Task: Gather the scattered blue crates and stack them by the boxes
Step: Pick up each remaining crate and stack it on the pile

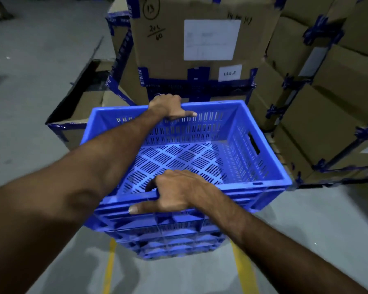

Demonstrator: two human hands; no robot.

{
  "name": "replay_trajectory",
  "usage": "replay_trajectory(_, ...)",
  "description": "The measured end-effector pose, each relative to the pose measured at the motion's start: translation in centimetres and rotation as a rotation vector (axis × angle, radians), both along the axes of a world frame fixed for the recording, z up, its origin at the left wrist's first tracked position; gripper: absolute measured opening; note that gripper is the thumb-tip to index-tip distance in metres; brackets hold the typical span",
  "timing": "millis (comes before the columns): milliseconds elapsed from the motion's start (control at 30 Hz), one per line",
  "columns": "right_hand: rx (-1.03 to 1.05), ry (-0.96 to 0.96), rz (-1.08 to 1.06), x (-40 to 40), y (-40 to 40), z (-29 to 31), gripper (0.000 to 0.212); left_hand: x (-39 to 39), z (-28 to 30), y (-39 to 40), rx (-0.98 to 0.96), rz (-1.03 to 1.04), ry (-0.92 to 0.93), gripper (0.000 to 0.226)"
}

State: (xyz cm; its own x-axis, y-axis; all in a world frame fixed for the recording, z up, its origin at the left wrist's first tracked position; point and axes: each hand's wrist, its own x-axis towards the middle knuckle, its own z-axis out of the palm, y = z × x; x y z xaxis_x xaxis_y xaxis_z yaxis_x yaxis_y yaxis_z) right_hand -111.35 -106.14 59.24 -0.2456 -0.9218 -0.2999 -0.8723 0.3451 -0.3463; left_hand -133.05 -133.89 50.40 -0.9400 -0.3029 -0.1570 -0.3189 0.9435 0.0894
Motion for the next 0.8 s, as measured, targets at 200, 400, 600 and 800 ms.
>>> replay_trajectory(200,-0.013,-0.131,-0.117,-1.3,-0.1,0.3,0.086,10.3,9.4,8.6,-0.109,-0.116,0.200,0.093)
replay_trajectory(400,-0.188,0.103,-0.287,-8.4,4.4,0.8,0.087,17.5,9.1,7.4,-0.209,-0.150,0.205,0.098)
replay_trajectory(600,0.008,0.358,-0.487,-16.7,12.2,-0.4,0.118,29.8,7.4,3.4,-0.241,0.170,0.060,0.133)
replay_trajectory(800,-0.110,0.336,-0.568,-18.4,13.1,-3.0,0.129,33.2,6.2,1.9,-0.079,0.301,0.107,0.142)
